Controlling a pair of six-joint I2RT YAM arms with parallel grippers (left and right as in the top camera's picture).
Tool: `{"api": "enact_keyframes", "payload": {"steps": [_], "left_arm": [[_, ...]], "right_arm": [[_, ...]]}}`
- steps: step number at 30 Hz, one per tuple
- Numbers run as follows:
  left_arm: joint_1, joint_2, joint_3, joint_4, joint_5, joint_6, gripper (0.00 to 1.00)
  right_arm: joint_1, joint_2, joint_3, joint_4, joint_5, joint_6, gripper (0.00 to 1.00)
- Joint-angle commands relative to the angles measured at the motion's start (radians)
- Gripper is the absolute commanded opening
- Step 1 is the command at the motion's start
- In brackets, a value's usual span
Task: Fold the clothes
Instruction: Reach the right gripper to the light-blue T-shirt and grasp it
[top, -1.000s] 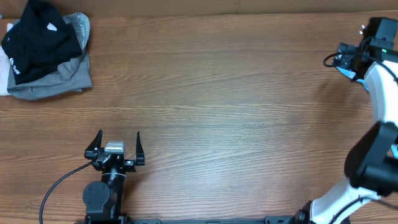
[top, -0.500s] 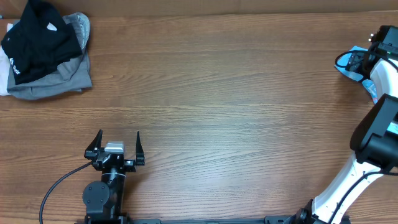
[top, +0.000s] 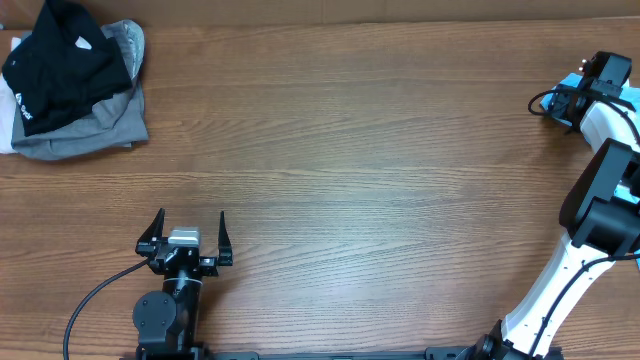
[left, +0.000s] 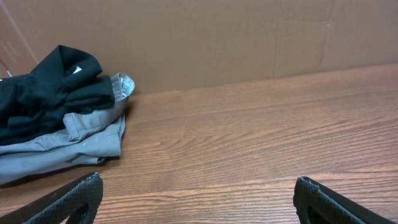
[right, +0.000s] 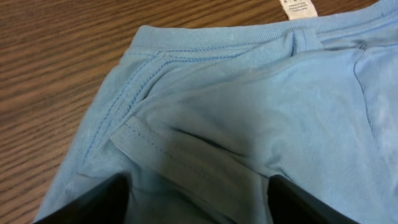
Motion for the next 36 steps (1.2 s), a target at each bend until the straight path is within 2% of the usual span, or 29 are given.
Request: {"api": "enact_keyframes", "payload": {"steps": [1, 3, 6, 9, 17, 23, 25, 27, 32, 36], "left_arm": [[0.005, -0.008, -0.004, 0.000, -0.006, -0.004, 1.00], [0.005, -0.008, -0.004, 0.000, -0.006, -0.004, 1.00], [0.005, -0.008, -0.004, 0.000, -0.006, -0.004, 1.00], [0.005, -0.007, -0.004, 0.000, -0.006, -0.004, 1.00], [0.005, -0.008, -0.004, 0.000, -0.006, -0.004, 1.00], [0.005, -0.008, -0.004, 0.000, -0.006, -0.004, 1.00], [0.005, -0.008, -0.004, 0.000, -0.006, -0.004, 1.00], [0.005, -0.008, -0.004, 0.000, -0.006, -0.004, 1.00], [0.005, -0.008, -0.004, 0.000, -0.006, -0.004, 1.00], [0.005, -0.008, -0.004, 0.000, -0.006, -0.004, 1.00]], "right_arm": [[-0.010, 0.018, 0.026, 0.002, 0.007, -0.014, 0.63], [-0.013, 0.018, 0.026, 0.002, 0.006, -0.014, 0.48], [-0.014, 0.018, 0.026, 0.000, 0.006, -0.014, 0.47], [-0.015, 0.018, 0.025, -0.002, 0.006, -0.014, 0.41], [-0.018, 0.035, 0.025, 0.003, 0.006, -0.014, 0.49], [-0.024, 0.035, 0.025, 0.004, 0.006, -0.014, 0.30], [-0.027, 0.035, 0.025, 0.003, 0.006, -0.014, 0.19], [-0.029, 0.035, 0.025, 0.002, 0.006, -0.013, 0.13], [-0.029, 0.034, 0.029, -0.002, 0.025, -0.005, 0.04], [-0.018, 0.015, 0.042, -0.011, 0.076, 0.021, 0.04]]}}
